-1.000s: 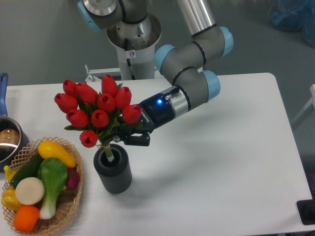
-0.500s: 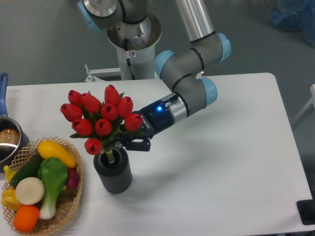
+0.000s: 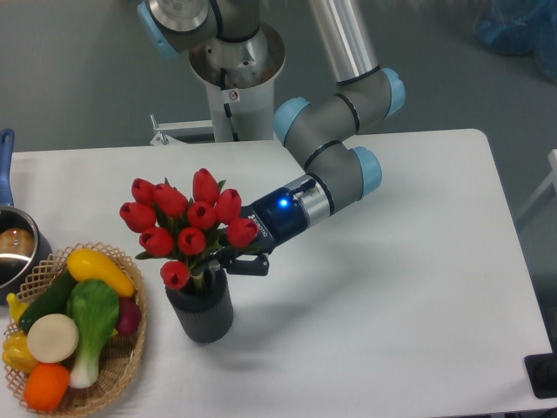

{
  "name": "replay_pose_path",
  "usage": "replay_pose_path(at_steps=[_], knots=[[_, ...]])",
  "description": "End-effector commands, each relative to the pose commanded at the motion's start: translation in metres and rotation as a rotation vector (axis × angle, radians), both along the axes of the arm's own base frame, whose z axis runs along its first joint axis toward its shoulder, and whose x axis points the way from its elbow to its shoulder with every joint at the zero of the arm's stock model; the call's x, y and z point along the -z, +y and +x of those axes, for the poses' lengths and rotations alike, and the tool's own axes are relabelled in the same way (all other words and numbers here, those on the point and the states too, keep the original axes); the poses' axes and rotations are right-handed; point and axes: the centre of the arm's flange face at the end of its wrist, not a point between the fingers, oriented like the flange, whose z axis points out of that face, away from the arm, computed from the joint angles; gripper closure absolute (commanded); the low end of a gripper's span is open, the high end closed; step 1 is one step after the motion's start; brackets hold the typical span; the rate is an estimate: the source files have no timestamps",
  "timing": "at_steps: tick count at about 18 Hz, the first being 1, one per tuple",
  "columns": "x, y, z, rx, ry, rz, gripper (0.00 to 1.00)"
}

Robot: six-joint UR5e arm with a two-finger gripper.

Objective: Insert the flowers into the vase
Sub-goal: 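Lower the tulip stems into the black vase opening, then push the tulips further down into the vase and settle them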

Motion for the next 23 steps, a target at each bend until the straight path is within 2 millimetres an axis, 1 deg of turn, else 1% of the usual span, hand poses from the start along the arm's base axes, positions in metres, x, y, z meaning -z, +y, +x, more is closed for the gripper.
replay_pose_path(at_steps=[4,10,16,23], knots=[[0.017,0.000,-0.001,-0.005,0.012,0.007,0.90],[0.020,0.000,-0.001,-0.006,0.013,0.008,0.90],[0.035,0.000,-0.002,-0.008,0.020,0.005,0.90],[0.039,-0.001,0.000,-0.004,0.026,-0.015,0.89]])
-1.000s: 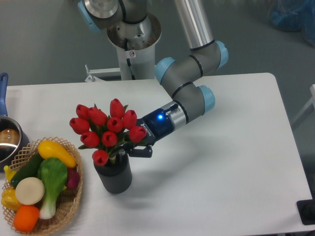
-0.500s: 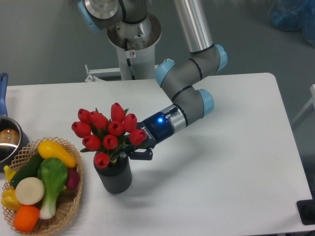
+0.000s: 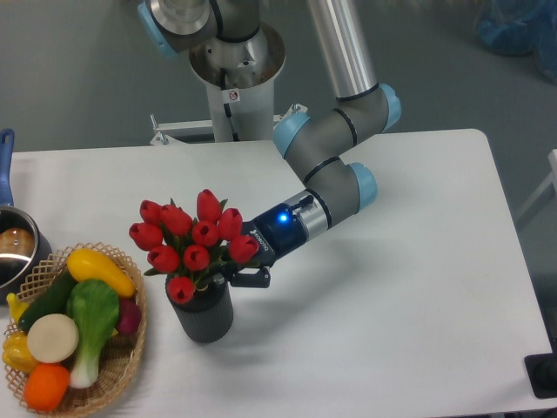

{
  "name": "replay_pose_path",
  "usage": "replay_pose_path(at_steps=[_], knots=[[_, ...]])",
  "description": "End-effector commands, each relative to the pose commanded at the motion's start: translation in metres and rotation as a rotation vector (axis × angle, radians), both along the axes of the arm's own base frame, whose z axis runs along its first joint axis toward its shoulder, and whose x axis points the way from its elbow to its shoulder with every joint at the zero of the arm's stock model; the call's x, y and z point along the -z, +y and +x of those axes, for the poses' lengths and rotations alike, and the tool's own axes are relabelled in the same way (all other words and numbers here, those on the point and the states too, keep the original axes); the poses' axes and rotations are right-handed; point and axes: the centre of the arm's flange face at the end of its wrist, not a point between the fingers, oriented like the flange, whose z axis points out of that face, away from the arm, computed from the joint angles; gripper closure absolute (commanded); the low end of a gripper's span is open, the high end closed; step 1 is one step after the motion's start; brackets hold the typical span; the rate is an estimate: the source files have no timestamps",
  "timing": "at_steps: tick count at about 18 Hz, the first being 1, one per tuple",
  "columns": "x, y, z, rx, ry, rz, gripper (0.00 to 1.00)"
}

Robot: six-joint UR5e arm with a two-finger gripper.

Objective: Insert the flowers into the vase
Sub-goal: 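Push the tulips further down into the vase and settle them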

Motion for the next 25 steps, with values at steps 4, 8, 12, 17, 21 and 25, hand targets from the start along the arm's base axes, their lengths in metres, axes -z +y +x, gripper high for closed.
replay_pose_path(at_steps=[4,8,12,17,21,25], knots=[[0.0001,-0.0003,0.0006,0.001,0.002,-0.004,0.88],[0.0007,-0.0001,0.0017,0.002,0.002,-0.004,0.85],[0.0000,0.0004,0.0026,0.004,0.003,-0.005,0.81],[-0.0009,0.0007,0.0021,0.004,0.008,-0.001,0.74],[-0.0012,-0.0001,0.0019,0.001,0.021,0.007,0.66],[-0.0006,-0.0015,0.0024,0.000,0.019,0.007,0.64]])
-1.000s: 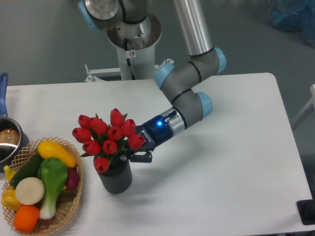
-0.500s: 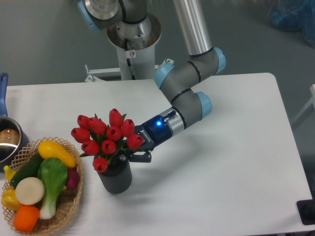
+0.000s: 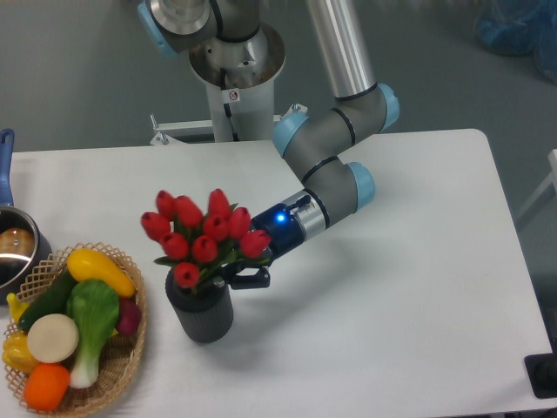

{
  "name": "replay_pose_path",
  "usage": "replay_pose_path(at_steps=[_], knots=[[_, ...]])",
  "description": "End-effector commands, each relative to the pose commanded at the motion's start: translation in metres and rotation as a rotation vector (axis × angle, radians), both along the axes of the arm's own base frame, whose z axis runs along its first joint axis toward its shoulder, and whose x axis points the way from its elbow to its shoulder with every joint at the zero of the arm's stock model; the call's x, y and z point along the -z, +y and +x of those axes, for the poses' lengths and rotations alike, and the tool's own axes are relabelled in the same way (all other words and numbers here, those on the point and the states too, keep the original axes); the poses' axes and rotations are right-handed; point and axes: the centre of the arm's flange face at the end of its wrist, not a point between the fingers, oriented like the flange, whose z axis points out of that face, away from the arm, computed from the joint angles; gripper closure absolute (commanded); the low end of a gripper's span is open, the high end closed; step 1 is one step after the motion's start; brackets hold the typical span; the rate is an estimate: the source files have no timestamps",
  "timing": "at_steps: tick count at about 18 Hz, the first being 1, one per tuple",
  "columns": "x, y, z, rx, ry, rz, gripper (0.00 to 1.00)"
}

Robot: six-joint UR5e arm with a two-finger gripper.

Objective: Insert the flowers into the vase
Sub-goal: 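Push the tulips further down into the vase and settle them, then open the gripper to release the tulips and pull back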

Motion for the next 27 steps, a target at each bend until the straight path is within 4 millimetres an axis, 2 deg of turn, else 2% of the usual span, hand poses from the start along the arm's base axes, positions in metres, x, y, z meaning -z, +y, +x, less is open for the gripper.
replay_pose_path(at_steps=[10,12,19,21,22,23,27], knots=[[-0.007,-0.003,0.002,-0.003,0.006,0.002,0.61],[-0.009,-0.003,0.002,-0.003,0.010,0.004,0.53],[-0.012,-0.003,0.003,-0.001,0.015,0.006,0.45],[-0.012,-0.003,0.003,-0.001,0.017,0.007,0.41],[-0.014,-0.003,0.003,-0.001,0.020,0.009,0.36],[-0.015,-0.003,0.003,-0.001,0.021,0.010,0.28],[-0.014,-0.004,0.005,0.006,0.050,-0.031,0.13]])
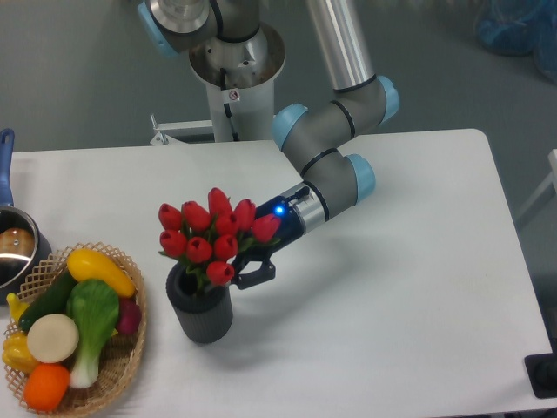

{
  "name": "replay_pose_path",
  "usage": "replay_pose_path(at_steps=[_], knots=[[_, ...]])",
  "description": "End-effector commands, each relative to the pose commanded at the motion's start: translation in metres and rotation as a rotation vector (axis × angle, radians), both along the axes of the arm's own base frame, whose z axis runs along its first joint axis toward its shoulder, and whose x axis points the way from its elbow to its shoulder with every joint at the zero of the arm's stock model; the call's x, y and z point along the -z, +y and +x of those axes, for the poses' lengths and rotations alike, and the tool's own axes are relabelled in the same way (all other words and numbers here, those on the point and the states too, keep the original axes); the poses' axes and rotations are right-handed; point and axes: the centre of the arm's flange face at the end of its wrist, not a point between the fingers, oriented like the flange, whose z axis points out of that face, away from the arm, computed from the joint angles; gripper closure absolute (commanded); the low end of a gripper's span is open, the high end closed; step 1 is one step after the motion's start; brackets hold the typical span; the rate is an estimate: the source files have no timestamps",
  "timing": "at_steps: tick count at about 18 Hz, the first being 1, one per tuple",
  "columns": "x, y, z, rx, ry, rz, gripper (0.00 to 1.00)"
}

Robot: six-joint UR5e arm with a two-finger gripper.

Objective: Insert the flowers into the vase

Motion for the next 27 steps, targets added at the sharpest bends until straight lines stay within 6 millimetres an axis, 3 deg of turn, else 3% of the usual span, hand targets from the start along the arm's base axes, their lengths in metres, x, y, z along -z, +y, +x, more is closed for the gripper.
replay_pose_path(at_steps=[4,10,21,27], knots=[[0.000,0.000,0.000,0.000,0.002,-0.001,0.01],[-0.001,-0.005,-0.007,-0.015,-0.005,-0.007,0.00],[-0.082,-0.058,-0.047,-0.146,0.096,-0.159,0.00],[-0.113,-0.112,-0.079,-0.289,0.290,-0.361,0.00]])
